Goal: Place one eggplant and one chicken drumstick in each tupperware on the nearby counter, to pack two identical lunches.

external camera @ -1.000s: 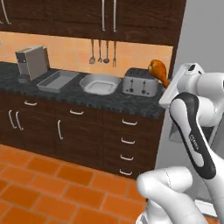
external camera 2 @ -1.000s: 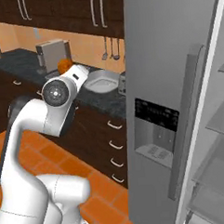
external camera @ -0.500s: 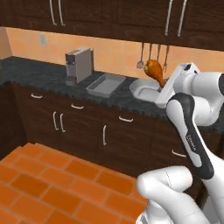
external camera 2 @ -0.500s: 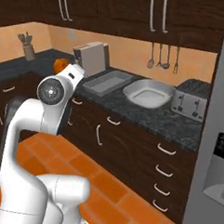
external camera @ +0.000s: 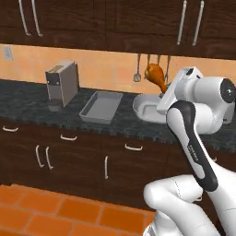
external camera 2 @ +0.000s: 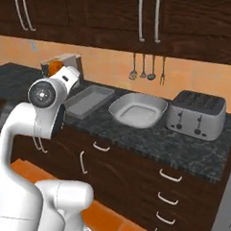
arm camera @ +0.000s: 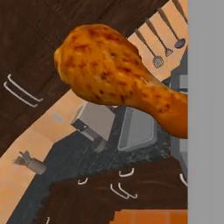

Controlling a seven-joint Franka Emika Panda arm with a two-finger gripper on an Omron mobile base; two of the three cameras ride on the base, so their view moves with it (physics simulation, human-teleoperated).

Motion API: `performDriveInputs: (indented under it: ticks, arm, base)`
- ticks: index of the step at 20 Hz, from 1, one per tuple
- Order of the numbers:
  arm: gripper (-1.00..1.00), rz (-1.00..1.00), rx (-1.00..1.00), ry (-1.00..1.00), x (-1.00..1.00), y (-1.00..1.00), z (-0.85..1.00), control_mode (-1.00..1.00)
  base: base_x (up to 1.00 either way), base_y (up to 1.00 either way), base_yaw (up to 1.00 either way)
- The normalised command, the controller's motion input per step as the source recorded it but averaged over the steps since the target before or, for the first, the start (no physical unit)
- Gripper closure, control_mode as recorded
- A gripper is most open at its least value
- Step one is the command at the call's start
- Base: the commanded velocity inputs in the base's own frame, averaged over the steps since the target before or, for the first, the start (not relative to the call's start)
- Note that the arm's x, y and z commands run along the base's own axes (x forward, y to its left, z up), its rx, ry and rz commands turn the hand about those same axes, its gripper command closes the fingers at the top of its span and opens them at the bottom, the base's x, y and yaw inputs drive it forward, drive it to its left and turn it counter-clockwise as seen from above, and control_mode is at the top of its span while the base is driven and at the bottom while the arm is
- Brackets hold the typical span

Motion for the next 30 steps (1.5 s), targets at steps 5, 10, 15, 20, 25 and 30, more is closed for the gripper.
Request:
performDriveInputs:
  ticks: [5, 10, 15, 20, 25, 30]
  arm:
    - [1.0, 0.0, 0.0, 0.0, 0.0, 0.0, 0.0, 1.0]
    - [1.0, 0.0, 0.0, 0.0, 0.0, 0.0, 0.0, 1.0]
    - [1.0, 0.0, 0.0, 0.0, 0.0, 0.0, 0.0, 1.0]
    - [1.0, 0.0, 0.0, 0.0, 0.0, 0.0, 0.0, 1.0]
    - [1.0, 0.0, 0.0, 0.0, 0.0, 0.0, 0.0, 1.0]
    - [1.0, -0.45, -0.05, -0.31, -0.13, 0.1, -0.67, -1.0]
  base:
    - [0.68, 0.15, -0.62]
    - [0.39, 0.52, -0.71]
    - [0.31, 0.78, -0.73]
    - [0.64, 0.93, -0.65]
    - [0.6, 0.92, -0.61]
    - [0.0, 0.0, 0.0]
